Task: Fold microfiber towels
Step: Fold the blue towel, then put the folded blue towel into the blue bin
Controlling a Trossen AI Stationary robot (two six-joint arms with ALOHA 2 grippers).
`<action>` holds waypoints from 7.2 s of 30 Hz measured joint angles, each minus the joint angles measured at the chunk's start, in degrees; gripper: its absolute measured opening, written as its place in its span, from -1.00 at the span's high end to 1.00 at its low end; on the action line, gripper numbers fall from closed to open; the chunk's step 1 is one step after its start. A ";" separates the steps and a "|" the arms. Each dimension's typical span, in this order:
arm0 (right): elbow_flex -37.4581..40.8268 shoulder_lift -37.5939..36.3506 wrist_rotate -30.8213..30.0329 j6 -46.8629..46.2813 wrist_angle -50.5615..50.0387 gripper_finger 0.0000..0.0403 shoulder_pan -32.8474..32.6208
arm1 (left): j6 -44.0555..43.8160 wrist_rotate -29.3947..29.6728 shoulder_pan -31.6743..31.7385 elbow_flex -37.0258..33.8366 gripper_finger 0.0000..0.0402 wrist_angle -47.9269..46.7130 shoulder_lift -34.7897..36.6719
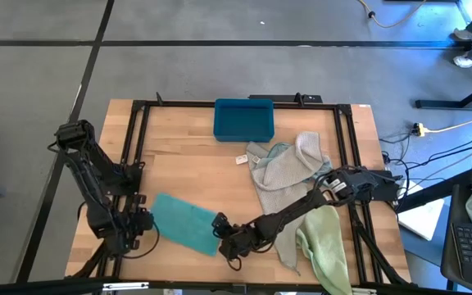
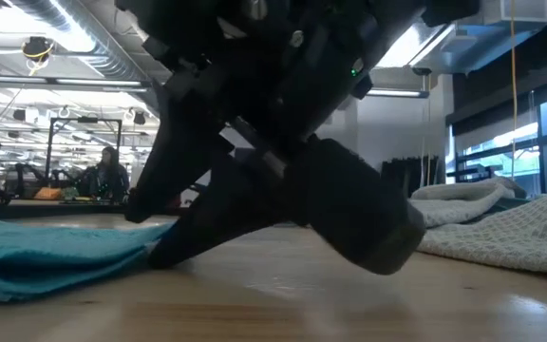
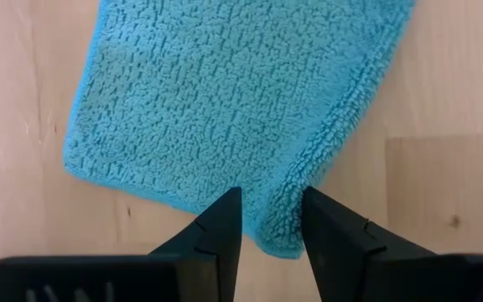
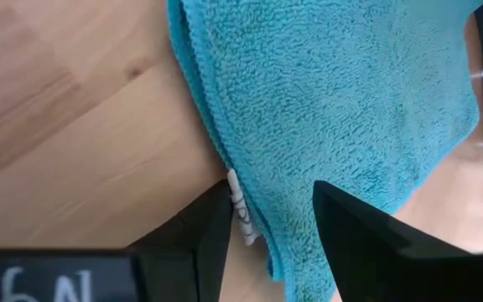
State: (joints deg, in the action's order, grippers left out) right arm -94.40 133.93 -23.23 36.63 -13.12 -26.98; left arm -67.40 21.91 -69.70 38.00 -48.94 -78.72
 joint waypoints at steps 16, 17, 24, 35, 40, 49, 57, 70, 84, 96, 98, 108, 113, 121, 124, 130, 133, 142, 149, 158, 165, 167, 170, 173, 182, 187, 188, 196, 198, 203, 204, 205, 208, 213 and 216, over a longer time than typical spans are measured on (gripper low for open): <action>0.19 0.50 -0.23 2.44 1.15 0.95 0.47 | -5.77 -0.45 0.21 0.00 0.44 -4.66 0.00; 0.19 0.50 -0.23 2.43 1.21 0.94 0.53 | -5.89 -0.64 0.21 0.00 0.44 -4.84 -0.02; 0.14 0.30 -0.17 0.40 -1.26 0.97 -0.24 | -10.57 -1.90 0.21 4.06 0.44 -11.13 -0.02; -2.32 0.20 -0.58 -1.47 -9.12 0.98 -2.56 | -11.10 1.35 0.21 14.11 0.44 -20.98 -0.02; -6.56 0.54 -0.92 -0.20 -14.68 0.97 -2.71 | -13.55 1.38 0.21 15.45 0.44 -21.10 -0.02; -16.55 0.46 -1.74 4.41 -18.88 0.98 0.45 | -18.11 1.42 -0.96 15.67 0.44 -20.91 -0.02; -23.80 0.32 8.83 5.99 -13.23 0.98 7.45 | -26.61 3.50 -6.56 15.67 0.44 -20.87 -0.02; -23.92 3.95 18.46 12.76 -4.82 0.97 11.83 | -33.16 10.94 -13.17 15.67 0.44 -20.51 -0.02; -23.94 5.43 21.03 8.83 4.23 0.97 15.60 | -34.05 17.92 -12.76 15.67 0.44 -20.49 -0.02; -23.97 7.21 18.66 8.51 6.04 0.97 15.67 | -34.16 37.96 -6.25 14.12 0.44 -14.56 -0.02; -23.97 7.21 18.41 8.50 5.97 0.97 15.75 | -34.10 39.13 -4.88 14.12 0.44 -11.81 -0.02; -23.29 7.21 20.66 8.65 6.56 0.94 15.73 | -30.84 38.53 3.71 14.12 0.43 -12.14 -0.02; -23.29 7.21 21.26 8.69 7.20 0.94 16.18 | -28.09 33.47 7.64 14.12 0.40 -11.50 -0.02; -23.29 7.21 21.41 7.00 10.02 0.73 17.89 | -27.96 32.40 8.32 14.92 0.40 -12.12 -0.02; -23.29 7.21 22.85 5.65 10.34 0.60 18.37 | -25.62 32.37 7.82 16.82 0.40 -13.53 -0.02; -23.25 7.21 27.15 5.62 12.34 0.32 18.31 | -22.05 31.67 7.67 19.42 0.40 -14.85 0.00; -23.25 7.14 26.81 5.61 12.47 0.20 17.96 | -22.00 29.21 7.64 19.43 0.39 -15.26 -0.01; -23.25 7.07 13.01 4.93 2.25 0.10 15.97 | -25.87 22.25 6.62 19.32 0.40 -22.43 0.00; -23.20 5.95 9.92 -7.21 -11.39 0.10 13.41 | -43.64 21.68 3.93 11.21 0.40 -20.02 -0.02; -23.20 4.69 10.81 -21.14 -21.94 0.10 10.83 | -18.83 9.67 5.82 7.06 0.40 -8.99 -0.02; -23.20 4.69 10.83 -25.91 -25.57 0.10 9.45 | 11.52 1.03 11.62 7.06 0.40 -8.27 -0.02; -23.19 4.69 10.83 -27.37 -26.45 0.10 9.15 | 17.87 0.51 12.31 7.06 0.40 -7.13 -0.02; -22.16 4.65 10.83 -29.36 -26.91 0.10 8.86 | 24.28 0.46 13.21 7.06 0.40 -5.67 -0.02; -21.36 4.65 10.83 -30.64 -26.79 0.10 8.71 | 27.54 0.37 14.63 7.06 0.40 -5.39 -0.02; -19.53 4.67 10.78 -35.56 -28.10 0.10 7.31 | 35.02 -2.64 16.81 7.08 0.40 1.42 -1.76; -19.53 4.67 10.79 -36.68 -28.87 0.12 6.04 | 37.99 -2.78 16.82 7.08 0.40 7.15 -4.35; -19.53 4.67 10.76 -36.71 -29.12 0.14 5.89 | 38.84 -2.78 16.70 7.08 0.40 7.53 -4.87; -20.03 4.67 10.64 -39.77 -32.65 0.31 5.18 | 42.51 -3.04 14.84 7.08 0.40 7.85 -7.06; -20.05 4.67 10.65 -40.69 -32.98 0.34 5.18 | 42.54 -3.14 14.38 7.26 0.40 7.78 -7.03; -20.05 4.67 10.12 -40.86 -32.97 0.41 5.20 | 42.59 -2.55 13.70 6.91 0.39 8.09 -7.56; -20.05 4.67 9.76 -40.89 -32.98 0.42 5.20 | 42.60 -2.46 13.73 6.56 0.39 7.94 -7.93; -20.05 4.67 9.49 -40.90 -32.98 0.42 5.20 | 42.61 -2.44 13.76 6.34 0.39 7.60 -8.33; -20.08 4.67 9.36 -40.86 -32.88 0.43 5.16 | 43.74 -1.29 13.83 6.27 0.39 7.27 -8.81; -20.08 4.69 9.34 -40.79 -33.02 0.43 5.16 | 44.02 -4.92 15.26 6.90 0.33 9.99 -8.83; -20.08 4.69 9.32 -40.15 -33.02 0.43 5.16 | 44.00 -8.96 15.64 7.00 0.19 10.02 -8.83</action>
State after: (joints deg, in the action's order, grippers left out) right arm -114.48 138.63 -13.91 -3.52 -46.15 -21.82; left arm -23.40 12.95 -54.06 45.00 -38.92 -87.55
